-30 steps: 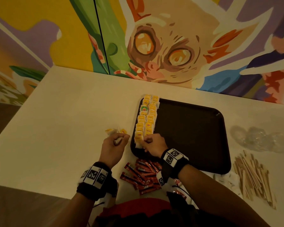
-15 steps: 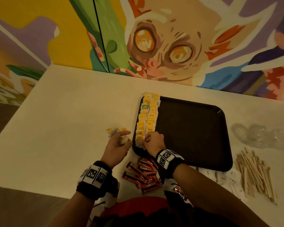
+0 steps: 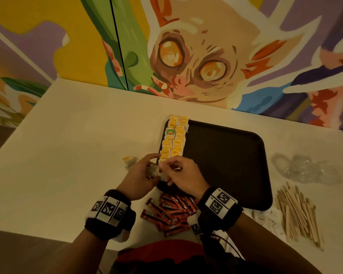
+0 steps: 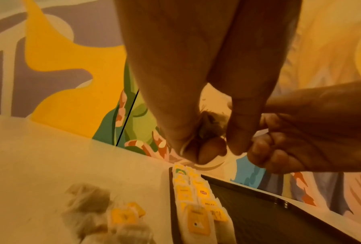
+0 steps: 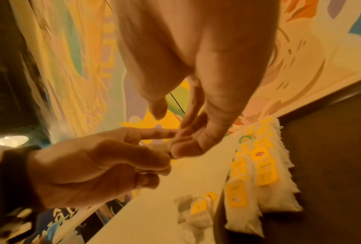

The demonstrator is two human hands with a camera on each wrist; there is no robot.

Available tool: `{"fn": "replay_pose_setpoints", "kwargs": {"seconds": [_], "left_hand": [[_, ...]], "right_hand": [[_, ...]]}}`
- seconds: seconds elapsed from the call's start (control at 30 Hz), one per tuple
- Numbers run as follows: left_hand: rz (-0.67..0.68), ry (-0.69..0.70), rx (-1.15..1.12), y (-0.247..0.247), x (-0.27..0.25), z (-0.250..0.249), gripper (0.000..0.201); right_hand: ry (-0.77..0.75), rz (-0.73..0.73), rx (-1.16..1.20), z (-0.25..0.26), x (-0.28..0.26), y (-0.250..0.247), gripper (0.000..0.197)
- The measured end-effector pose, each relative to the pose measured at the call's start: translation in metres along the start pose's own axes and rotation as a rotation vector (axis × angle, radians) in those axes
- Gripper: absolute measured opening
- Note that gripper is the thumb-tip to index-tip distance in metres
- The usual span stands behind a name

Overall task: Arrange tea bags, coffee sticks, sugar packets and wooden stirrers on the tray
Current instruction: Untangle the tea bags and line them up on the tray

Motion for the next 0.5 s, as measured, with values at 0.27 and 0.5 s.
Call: {"fn": "replay_pose_setpoints", "kwargs": {"seconds": [0.27, 0.5], "left_hand": [[0.107, 0.082, 0.005, 0.004, -0.001, -0.034, 0.083], [-0.124, -0.023, -0.487, -0.015, -0.005, -0.045, 0.065]], "right_hand": [[-0.101, -0.032, 0.085, -0.005, -0.004, -0.001, 0.011], [-0.204, -0.104, 0.333, 0.004, -0.012, -0.015, 0.008]]}}
Point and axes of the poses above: each hand's wrist, its own x-axis towards the middle knuckle, its own y-axis out of the palm, z = x × y, the point moved 6 cm from there along x, towards the middle knuckle, and after that the axes turned 6 degrees about -x, right-handed, at the moved point
